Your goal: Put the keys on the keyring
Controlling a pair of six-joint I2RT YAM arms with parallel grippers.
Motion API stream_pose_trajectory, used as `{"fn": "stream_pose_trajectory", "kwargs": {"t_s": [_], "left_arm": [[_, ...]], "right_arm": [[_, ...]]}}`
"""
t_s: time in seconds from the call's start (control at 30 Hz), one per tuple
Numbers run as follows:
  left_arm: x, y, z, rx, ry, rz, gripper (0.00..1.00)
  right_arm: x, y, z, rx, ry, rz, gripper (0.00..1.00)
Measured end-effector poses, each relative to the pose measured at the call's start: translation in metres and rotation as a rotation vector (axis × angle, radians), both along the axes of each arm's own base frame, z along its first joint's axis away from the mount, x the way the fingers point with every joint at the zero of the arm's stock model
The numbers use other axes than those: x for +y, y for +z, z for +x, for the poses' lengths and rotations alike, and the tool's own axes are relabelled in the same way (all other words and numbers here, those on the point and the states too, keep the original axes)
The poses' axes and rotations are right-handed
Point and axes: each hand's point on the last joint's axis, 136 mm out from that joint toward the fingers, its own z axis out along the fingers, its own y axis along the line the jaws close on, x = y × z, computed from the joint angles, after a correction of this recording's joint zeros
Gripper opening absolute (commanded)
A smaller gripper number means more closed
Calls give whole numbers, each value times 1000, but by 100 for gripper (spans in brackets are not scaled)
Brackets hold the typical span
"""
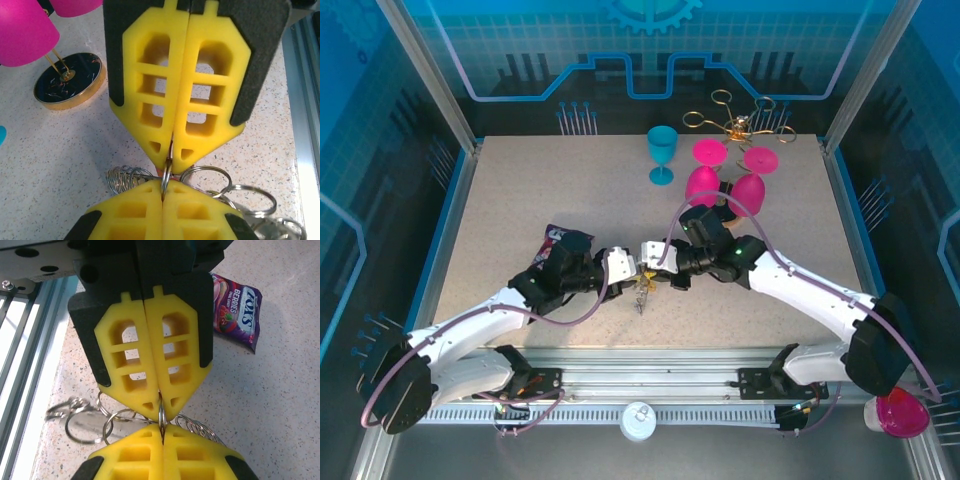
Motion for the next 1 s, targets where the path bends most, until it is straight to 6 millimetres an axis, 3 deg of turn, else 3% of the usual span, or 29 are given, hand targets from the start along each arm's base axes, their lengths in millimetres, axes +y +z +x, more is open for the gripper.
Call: {"fn": "stream_pose_trajectory", "kwargs": {"t_s": [0.2,0.53,0.77,1.0], "left_arm": [[1,-1,-4,-26,-3,-41,0],[0,0,-7,-49,-8,-87,0],[-1,6,-5,-69,-9,-104,0],[0,4,-6,-68,-8,-102,0]], "right_arm": [[-9,3,-1,47,-30,157,24],[-4,3,-3,93,1,234,28],[-3,2,-3,109,4,240,15],[-9,1,1,116,-24,240,9]]}}
